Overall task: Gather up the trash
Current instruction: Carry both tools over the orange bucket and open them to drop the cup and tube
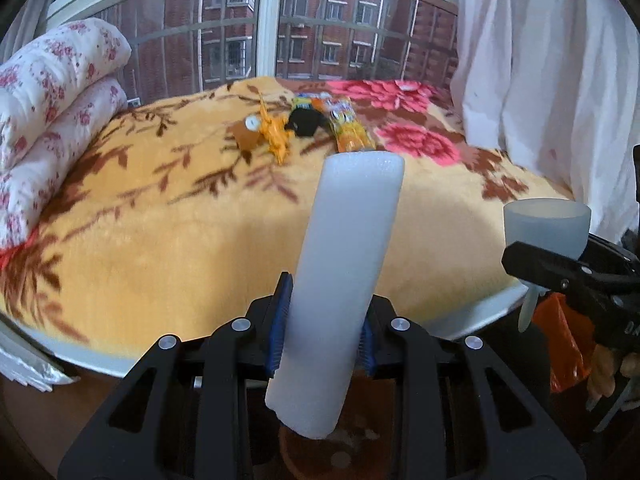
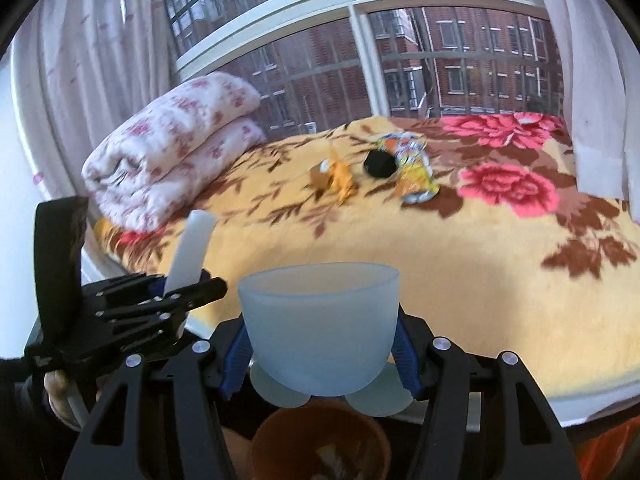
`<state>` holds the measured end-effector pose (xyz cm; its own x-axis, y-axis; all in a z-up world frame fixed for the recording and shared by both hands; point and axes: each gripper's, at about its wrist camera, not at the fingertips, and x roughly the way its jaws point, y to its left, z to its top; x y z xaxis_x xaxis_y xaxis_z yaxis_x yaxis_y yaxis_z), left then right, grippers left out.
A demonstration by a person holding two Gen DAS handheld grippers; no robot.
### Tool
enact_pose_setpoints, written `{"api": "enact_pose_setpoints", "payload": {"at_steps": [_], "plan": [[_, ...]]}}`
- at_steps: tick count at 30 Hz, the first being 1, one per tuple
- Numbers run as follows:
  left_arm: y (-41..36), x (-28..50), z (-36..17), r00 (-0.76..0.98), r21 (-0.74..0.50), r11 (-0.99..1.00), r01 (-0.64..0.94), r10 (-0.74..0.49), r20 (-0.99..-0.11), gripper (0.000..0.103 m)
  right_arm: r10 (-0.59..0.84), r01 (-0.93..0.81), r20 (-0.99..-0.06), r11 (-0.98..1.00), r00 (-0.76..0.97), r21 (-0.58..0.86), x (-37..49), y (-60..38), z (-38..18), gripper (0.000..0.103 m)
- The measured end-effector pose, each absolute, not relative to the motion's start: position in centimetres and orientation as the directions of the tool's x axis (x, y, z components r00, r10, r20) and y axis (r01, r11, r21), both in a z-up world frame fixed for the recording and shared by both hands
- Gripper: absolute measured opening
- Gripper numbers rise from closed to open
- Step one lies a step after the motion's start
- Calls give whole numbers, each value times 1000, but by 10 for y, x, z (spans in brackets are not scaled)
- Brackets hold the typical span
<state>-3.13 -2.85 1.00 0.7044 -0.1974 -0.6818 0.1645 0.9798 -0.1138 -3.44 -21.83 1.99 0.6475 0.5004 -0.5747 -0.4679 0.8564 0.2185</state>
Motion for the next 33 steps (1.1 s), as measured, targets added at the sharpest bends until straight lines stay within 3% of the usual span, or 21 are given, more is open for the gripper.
{"api": "enact_pose_setpoints", "payload": {"at_steps": [16, 28, 31, 32, 33], "plan": [[-37, -77, -100, 494, -136, 973, 185, -211, -844, 29, 500, -407, -721, 855, 480, 322, -89, -212, -87, 59], [-28, -75, -114, 448, -173, 973, 153, -225, -865, 30, 500, -396, -751, 853, 432, 340, -81, -207, -104, 59], [-30, -74, -113, 452, -154, 977, 147, -205, -868, 55, 498, -388, -753, 855, 429, 345, -79, -209, -105, 72], [-29, -74, -112, 457, -145, 979, 143, -196, -867, 68, 497, -381, -749, 857, 437, 346, -79, -212, -105, 74], [-29, -75, -111, 464, -140, 980, 139, -189, -865, 69, 497, -372, -745, 859, 445, 351, -79, -215, -104, 74]]}}
